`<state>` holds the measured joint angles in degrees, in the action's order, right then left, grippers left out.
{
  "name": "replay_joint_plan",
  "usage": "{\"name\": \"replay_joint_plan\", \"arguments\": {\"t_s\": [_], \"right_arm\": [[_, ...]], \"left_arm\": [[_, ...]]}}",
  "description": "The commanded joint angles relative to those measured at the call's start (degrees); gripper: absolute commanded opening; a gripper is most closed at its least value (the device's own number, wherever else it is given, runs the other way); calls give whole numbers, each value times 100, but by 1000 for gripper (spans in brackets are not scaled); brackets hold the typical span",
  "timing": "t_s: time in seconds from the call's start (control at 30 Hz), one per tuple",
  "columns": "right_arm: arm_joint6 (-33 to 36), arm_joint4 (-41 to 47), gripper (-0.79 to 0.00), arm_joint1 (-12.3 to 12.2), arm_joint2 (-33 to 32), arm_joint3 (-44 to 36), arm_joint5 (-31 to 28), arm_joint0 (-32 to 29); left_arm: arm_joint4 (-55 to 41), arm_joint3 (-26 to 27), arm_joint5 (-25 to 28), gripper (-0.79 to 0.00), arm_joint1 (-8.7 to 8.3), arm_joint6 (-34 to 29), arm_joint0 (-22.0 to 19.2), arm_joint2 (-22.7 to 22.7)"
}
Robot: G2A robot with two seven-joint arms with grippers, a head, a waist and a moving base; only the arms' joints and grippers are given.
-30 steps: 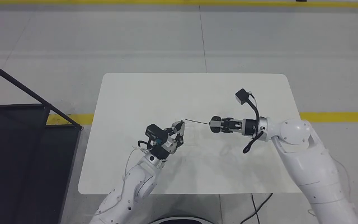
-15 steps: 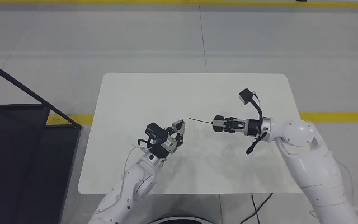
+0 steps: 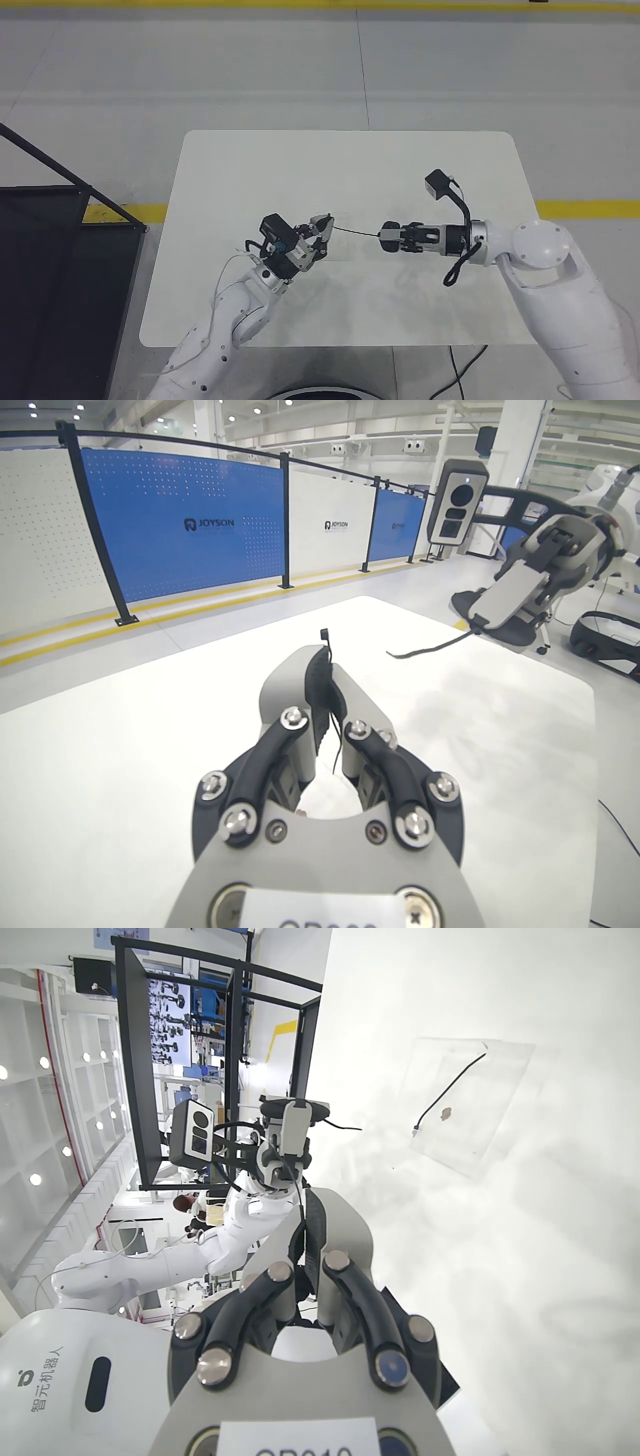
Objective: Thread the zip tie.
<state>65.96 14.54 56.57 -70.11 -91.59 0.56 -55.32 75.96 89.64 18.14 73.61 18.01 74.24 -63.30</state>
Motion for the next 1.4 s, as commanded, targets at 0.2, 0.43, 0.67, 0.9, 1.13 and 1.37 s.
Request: {"name": "replay_joint_plan", "arguments": {"t_s": [0.2, 0.43, 0.67, 0.9, 1.13, 1.37], "right_arm": [[-284, -195, -785, 10, 126, -127, 530, 108], [-470, -179, -785, 31, 219, -149, 773, 169], [-493, -156, -785, 28, 223, -181, 799, 175], [-461, -174, -785, 2, 166, -265, 735, 80], [-467, -227, -785, -18, 139, -341, 739, 18], [-482, -224, -785, -28, 124, -370, 724, -14]], "left_arm": [[-1, -1, -2, -785, 1, 3, 1, 1], [-1, -1, -2, -785, 1, 3, 1, 1], [-1, -1, -2, -785, 1, 3, 1, 1], [-1, -1, -2, -785, 1, 3, 1, 1], [-1, -1, -2, -785, 1, 3, 1, 1], [-1, -1, -2, -785, 1, 3, 1, 1]]}}
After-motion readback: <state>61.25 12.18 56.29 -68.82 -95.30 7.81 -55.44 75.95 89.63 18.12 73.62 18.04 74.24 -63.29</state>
